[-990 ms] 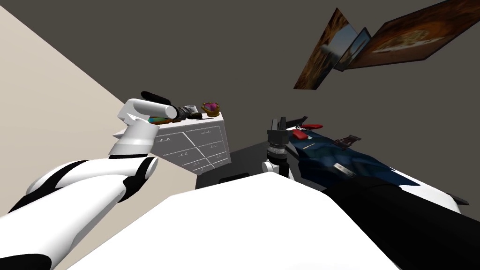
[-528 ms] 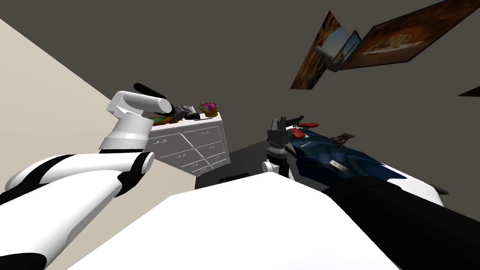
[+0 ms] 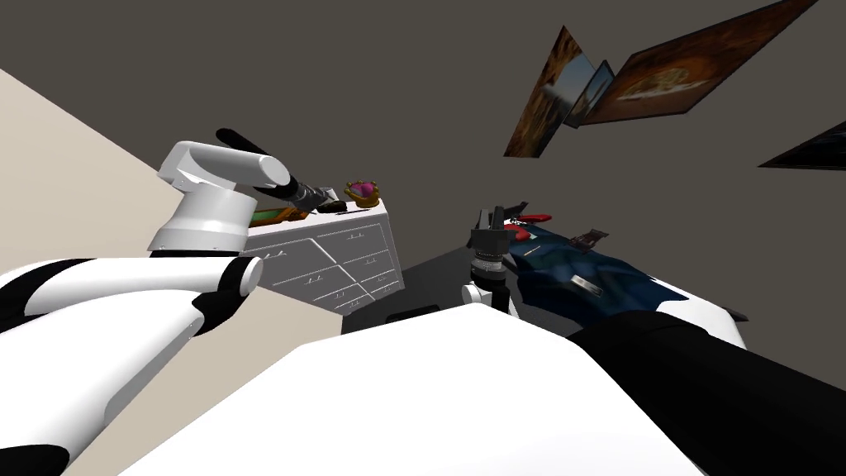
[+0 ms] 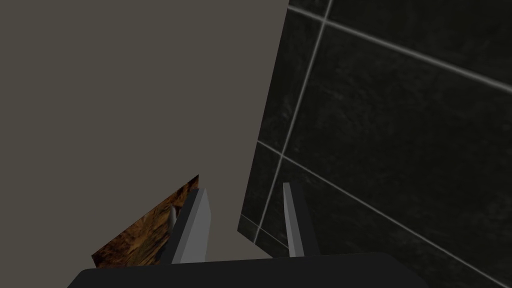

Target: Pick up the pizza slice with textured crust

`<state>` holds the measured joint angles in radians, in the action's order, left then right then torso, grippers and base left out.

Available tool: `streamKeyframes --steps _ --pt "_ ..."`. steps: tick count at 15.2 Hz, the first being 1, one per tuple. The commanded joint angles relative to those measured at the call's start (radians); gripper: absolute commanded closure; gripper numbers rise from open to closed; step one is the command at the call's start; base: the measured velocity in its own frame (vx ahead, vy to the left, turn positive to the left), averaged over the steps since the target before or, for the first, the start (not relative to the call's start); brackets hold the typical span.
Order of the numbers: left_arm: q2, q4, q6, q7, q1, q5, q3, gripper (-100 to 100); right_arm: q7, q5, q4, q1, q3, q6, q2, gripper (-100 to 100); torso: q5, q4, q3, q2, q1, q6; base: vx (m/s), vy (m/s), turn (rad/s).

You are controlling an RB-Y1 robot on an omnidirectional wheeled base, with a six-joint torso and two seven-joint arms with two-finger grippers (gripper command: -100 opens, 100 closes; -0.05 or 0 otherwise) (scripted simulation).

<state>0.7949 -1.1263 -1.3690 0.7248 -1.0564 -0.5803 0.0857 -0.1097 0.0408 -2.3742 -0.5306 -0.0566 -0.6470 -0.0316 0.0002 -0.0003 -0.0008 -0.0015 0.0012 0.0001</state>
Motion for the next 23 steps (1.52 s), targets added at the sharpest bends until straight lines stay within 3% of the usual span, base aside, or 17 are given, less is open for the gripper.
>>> streamKeyframes --steps 1,2,4,5,7,8,10,11,13,14,16,17,23 --pt "0.005 0.026 -0.050 0.011 -0.017 -0.009 0.002 -100 0.000 0.000 0.000 0.000 0.000 0.000 0.000 0 0.000 0.000 0.000 0.000 0.000 0.000 0.012 0.011 -0.057" --pt "0.018 0.058 -0.073 0.033 -0.057 -0.033 0.006 -100 0.000 0.000 0.000 0.000 0.000 0.000 0.000 0 0.000 0.000 0.000 0.000 0.000 0.000 0.016 0.012 -0.118" --pt "0.018 0.072 -0.115 0.033 -0.057 -0.033 0.006 -100 0.000 0.000 0.000 0.000 0.000 0.000 0.000 0 0.000 0.000 0.000 0.000 0.000 0.000 0.016 0.013 -0.082" --pt "0.029 0.106 -0.138 0.054 -0.094 -0.055 0.010 -100 0.000 0.000 0.000 0.000 0.000 0.000 0.000 0 0.000 0.000 0.000 0.000 0.000 0.000 0.017 0.010 -0.088" --pt "0.029 0.116 -0.176 0.054 -0.094 -0.055 0.010 -100 0.000 0.000 0.000 0.000 0.000 0.000 0.000 0 0.000 0.000 0.000 0.000 0.000 0.000 0.018 0.011 -0.077" --pt "0.039 0.153 -0.202 0.073 -0.128 -0.076 0.014 -100 0.000 0.000 0.000 0.000 0.000 0.000 0.000 0 0.000 0.000 0.000 0.000 0.000 0.000 0.021 0.010 -0.087" --pt "0.039 0.158 -0.234 0.073 -0.128 -0.076 0.014 -100 0.000 0.000 0.000 0.000 0.000 0.000 0.000 0 0.000 0.000 0.000 -0.001 0.000 0.000 0.021 0.012 -0.068" --pt "0.048 0.197 -0.262 0.091 -0.158 -0.096 0.018 -100 0.000 0.000 0.000 0.000 0.000 0.000 0.000 0 0.000 0.000 0.000 -0.001 0.000 0.000 0.025 0.008 -0.098" --pt "0.048 0.197 -0.286 0.091 -0.158 -0.096 0.018 -100 0.000 0.000 0.000 0.000 0.000 0.000 0.000 0 0.000 0.000 -0.001 -0.001 0.000 0.000 0.023 0.011 -0.074" --pt "0.056 0.233 -0.315 0.107 -0.185 -0.114 0.022 -100 0.000 0.000 0.000 0.000 0.000 0.000 0.000 0 0.000 0.000 -0.001 -0.001 0.000 0.000 0.026 0.010 -0.081" --pt "0.056 0.233 -0.335 0.107 -0.185 -0.114 0.022 -100 0.000 0.000 0.000 0.000 0.000 0.000 0.000 0 0.000 0.000 -0.001 -0.001 0.000 0.000 0.025 0.011 -0.058" --pt "0.062 0.265 -0.371 0.121 -0.208 -0.130 0.026 -100 0.000 0.000 0.000 0.000 0.000 0.000 0.000 0 0.000 0.000 -0.001 -0.001 0.000 0.000 0.023 0.010 -0.069" --pt "0.076 0.339 -0.474 0.153 -0.257 -0.166 0.036 -100 0.000 0.000 0.000 0.000 0.000 0.000 0.000 0 0.000 -0.001 -0.001 -0.002 0.000 0.000 0.041 0.015 -0.081"
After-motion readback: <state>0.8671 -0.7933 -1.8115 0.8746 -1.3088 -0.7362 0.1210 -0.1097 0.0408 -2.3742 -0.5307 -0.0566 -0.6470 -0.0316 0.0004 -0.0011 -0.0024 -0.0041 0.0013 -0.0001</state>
